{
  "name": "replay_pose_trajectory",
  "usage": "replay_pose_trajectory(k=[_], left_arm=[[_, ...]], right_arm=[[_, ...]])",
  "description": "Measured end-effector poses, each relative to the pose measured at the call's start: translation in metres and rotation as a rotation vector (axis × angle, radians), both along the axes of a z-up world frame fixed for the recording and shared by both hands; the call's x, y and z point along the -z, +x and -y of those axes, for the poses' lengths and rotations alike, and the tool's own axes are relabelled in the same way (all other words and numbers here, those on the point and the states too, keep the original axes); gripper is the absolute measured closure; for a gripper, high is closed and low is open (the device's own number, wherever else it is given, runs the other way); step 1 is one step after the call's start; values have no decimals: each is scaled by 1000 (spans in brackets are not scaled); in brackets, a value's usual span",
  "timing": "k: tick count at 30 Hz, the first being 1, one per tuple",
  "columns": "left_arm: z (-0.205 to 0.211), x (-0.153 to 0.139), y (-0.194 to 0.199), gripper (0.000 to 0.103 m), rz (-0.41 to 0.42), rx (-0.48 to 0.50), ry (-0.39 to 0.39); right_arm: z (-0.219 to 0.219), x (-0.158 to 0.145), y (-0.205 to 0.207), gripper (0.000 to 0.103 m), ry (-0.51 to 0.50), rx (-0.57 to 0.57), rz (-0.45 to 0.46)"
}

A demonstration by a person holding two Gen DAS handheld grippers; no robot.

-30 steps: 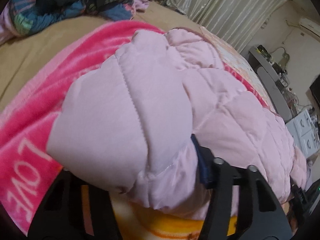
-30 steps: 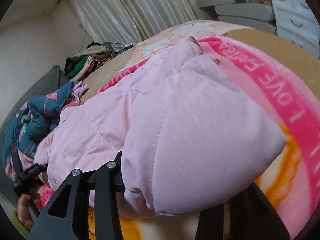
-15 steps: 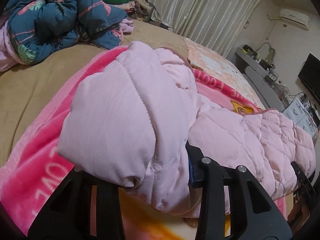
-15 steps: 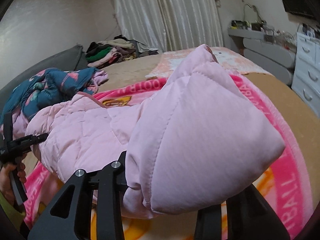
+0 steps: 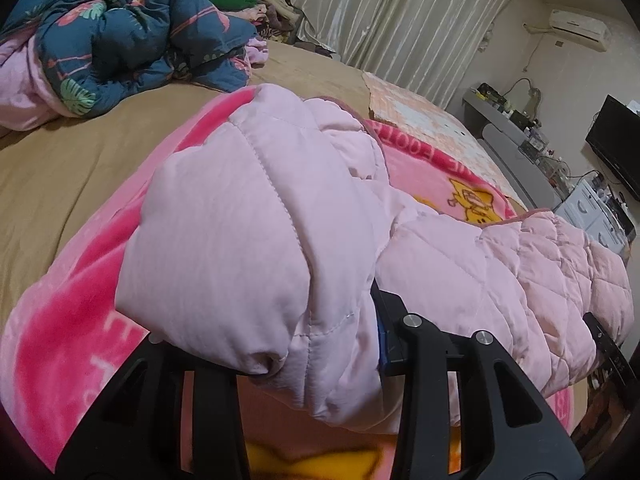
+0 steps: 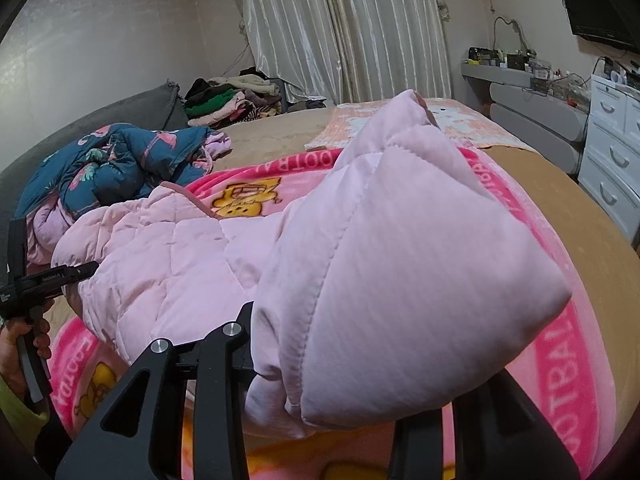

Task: Fold large clothes
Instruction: 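Hold the lifted jacket half with both tools and lay it over the rest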

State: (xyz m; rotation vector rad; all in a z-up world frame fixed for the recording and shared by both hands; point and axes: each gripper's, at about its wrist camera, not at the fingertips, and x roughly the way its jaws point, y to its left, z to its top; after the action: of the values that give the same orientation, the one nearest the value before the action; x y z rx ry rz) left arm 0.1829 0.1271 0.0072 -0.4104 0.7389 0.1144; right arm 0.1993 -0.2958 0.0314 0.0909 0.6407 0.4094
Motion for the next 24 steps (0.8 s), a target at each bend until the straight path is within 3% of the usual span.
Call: replay_pose_trajectory(k=[24], left_arm=[[2,19,-49,70,-15,44,25]], right_arm=[[21,31,-57,69,38,41,-54]])
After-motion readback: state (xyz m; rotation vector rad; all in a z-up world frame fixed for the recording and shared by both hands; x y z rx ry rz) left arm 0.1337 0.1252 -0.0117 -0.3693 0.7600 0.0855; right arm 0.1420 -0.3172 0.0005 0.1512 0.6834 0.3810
